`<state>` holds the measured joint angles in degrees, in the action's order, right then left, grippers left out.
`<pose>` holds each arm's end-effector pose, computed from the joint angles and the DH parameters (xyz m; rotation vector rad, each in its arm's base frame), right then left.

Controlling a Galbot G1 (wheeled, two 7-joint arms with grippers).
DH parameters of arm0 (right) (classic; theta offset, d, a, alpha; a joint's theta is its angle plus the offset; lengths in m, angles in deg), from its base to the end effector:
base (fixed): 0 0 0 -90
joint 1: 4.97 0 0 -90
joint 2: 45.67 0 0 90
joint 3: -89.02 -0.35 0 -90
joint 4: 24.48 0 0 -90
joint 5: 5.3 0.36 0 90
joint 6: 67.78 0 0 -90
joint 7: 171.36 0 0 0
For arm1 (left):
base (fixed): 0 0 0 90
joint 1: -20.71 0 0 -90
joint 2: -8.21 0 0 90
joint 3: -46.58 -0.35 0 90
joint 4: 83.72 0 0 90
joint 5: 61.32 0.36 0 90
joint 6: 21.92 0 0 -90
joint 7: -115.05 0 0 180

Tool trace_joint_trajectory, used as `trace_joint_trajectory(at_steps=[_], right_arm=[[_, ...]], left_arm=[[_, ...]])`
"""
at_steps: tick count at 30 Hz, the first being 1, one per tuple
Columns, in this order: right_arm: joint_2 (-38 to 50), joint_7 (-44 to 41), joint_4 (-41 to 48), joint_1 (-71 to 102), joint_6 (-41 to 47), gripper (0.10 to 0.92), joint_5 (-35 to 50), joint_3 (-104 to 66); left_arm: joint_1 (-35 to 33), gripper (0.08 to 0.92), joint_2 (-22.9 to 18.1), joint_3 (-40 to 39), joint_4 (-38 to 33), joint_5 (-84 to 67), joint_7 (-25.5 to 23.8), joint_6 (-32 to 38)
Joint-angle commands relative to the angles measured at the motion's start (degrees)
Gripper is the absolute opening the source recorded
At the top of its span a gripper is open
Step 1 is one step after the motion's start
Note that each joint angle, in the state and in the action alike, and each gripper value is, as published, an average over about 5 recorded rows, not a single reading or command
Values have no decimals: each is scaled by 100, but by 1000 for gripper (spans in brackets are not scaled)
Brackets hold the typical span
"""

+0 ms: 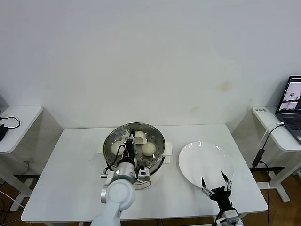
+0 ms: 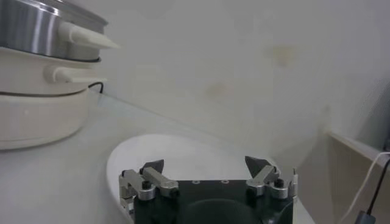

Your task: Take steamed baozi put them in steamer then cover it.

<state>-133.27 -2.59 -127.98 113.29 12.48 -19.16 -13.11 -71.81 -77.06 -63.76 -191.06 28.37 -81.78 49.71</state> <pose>0.1771 -0.0846 -0.3934 0.1081 -2.9525 0.5279 0.3108 -0.0990 -0.2657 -0.1161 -2.2357 -2.1973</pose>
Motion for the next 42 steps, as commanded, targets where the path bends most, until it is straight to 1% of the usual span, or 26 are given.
trace_joint_trajectory(at_steps=[1,4,5,11,17,22,25,27,30,32,34,36,38,40,42], right_arm=[[9,-5,-2,6,-6,823,-2,5],[13,-8,-5,2,-3,823,-3,12],[13,-9,-5,0,-2,823,-4,16],[13,-10,-6,3,-1,823,-15,37],[22,-12,-20,16,3,823,-18,38],[36,-12,-15,27,6,823,-13,44],[48,-12,-16,39,7,822,-7,51],[74,-12,-16,52,7,823,7,53],[147,-14,-15,82,4,823,82,45],[223,-20,-15,113,0,823,189,34],[301,-31,-15,142,2,823,328,31],[328,-42,-23,150,12,823,428,50],[320,-52,-39,156,29,823,501,82],[311,-62,-71,182,43,823,554,110],[313,-73,-119,233,55,823,608,126]], left_arm=[[5,139,-50,-8,42,3,62,80],[1,159,-60,-4,28,5,87,103],[-3,177,-59,-1,18,6,92,107],[-118,342,-22,15,-194,-33,104,122],[-501,515,187,48,-718,-193,108,157],[-977,662,472,133,-1299,-437,196,244],[-1387,748,685,232,-1749,-781,309,336],[-1741,792,805,330,-2090,-1059,424,428],[-2358,818,906,586,-2576,-1548,734,663],[-2782,821,939,843,-2836,-2160,1075,861],[-3140,822,990,1157,-3005,-3261,1495,1036],[-3438,823,1080,1582,-3026,-5004,1876,1275],[-3728,823,1136,2068,-2934,-7233,2199,1667],[-4019,823,1121,2469,-2833,-9107,2394,2040],[-4287,823,1086,2730,-2772,-10083,2575,2222]])
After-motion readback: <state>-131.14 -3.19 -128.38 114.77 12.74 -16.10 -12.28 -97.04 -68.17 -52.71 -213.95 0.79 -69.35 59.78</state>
